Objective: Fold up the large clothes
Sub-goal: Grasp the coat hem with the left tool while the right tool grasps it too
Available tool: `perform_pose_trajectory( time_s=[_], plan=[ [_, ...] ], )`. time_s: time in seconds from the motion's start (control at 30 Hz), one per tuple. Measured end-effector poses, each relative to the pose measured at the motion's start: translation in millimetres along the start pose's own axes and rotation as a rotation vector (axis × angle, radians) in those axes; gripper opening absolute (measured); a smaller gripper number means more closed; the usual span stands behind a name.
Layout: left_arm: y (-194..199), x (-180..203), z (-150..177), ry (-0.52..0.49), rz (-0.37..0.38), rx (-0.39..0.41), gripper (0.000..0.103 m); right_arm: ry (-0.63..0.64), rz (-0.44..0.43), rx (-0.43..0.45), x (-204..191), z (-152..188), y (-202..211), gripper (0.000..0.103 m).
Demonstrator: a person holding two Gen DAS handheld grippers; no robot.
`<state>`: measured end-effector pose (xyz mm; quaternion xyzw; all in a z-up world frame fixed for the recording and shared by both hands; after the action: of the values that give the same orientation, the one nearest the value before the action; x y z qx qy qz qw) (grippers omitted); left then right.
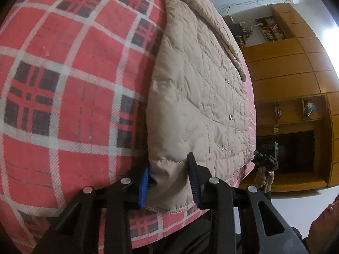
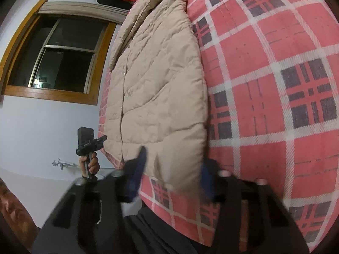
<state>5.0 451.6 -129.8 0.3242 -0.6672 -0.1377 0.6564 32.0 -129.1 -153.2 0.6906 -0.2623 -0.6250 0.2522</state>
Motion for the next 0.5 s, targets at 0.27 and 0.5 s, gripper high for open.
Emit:
perform_pose_trajectory(
  time_s=[0.27, 0.5],
  plan=[
    [17, 22, -4, -0.013, 0.065, 0.093, 0.009, 0.017, -0.010, 0.050, -3, 0, 10, 0.010],
    [29, 45, -13, -0.029, 0.114, 0.168, 0.008, 0.035, -0.057, 0.114, -18, -10, 32, 0.009]
  ],
)
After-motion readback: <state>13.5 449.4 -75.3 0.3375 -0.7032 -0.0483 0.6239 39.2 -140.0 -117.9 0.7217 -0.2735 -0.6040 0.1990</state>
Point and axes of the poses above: each gripper's, at about its wrist camera, not at the fingertips, and y roughly against the way its jaws point, x to its right, z to its underside, the point moved 10 cm from there along -y, roughly the way its jaws point, and after that the axes turned 6 degrees about z, right-handed, at the moved point
